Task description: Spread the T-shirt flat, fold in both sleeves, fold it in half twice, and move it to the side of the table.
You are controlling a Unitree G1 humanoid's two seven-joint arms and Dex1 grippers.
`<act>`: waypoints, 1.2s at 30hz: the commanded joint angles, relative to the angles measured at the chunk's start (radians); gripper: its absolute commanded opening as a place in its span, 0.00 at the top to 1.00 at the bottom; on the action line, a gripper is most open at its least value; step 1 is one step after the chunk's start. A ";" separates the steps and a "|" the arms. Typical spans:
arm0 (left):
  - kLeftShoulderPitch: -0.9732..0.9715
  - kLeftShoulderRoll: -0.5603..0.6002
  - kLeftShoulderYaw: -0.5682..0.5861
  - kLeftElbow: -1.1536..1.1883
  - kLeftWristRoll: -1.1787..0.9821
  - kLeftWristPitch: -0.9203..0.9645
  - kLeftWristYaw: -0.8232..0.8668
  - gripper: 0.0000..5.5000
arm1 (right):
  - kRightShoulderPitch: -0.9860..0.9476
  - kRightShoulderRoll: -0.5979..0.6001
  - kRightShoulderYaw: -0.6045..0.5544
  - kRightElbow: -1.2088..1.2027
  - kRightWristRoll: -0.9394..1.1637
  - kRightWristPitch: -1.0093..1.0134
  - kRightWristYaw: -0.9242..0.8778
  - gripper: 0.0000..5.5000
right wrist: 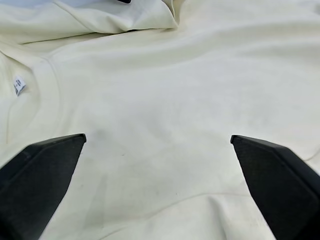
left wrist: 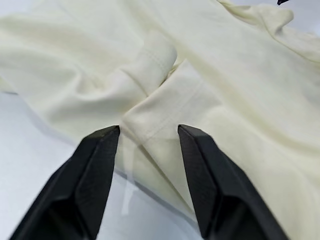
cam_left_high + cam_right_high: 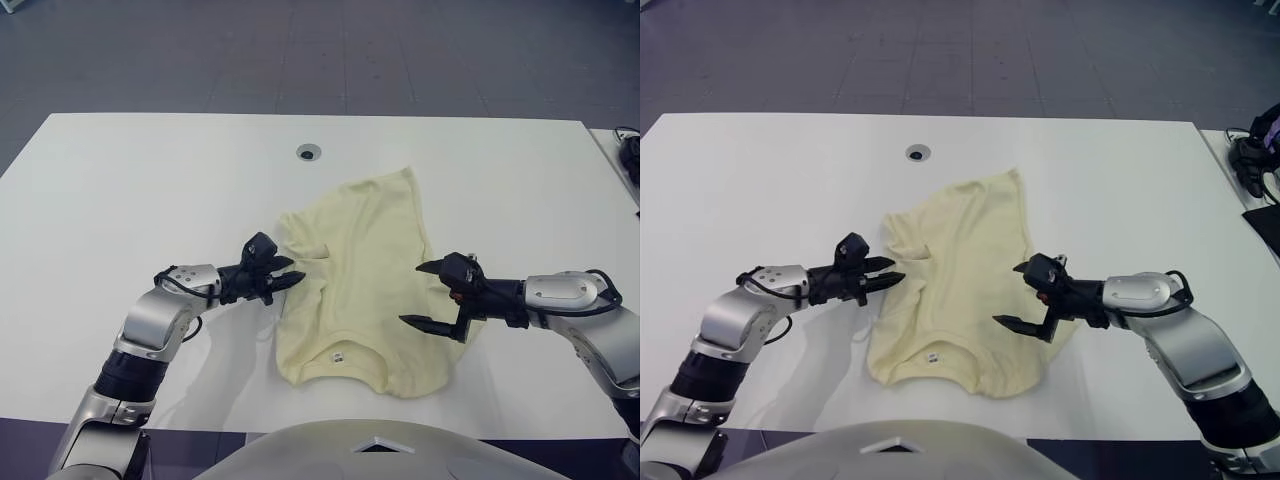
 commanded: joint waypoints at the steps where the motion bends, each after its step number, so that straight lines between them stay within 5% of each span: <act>1: -0.010 0.000 -0.003 0.016 0.021 0.000 -0.003 0.51 | -0.010 0.004 0.010 0.001 -0.014 -0.008 0.000 0.02; 18: 0.000 -0.010 0.019 -0.004 0.010 -0.008 -0.035 1.00 | 0.000 0.002 0.031 0.051 -0.066 -0.044 0.007 0.02; 36: 0.468 0.163 0.512 -0.408 -0.161 0.172 0.016 1.00 | 0.032 0.054 0.003 0.083 -0.111 -0.032 -0.085 0.02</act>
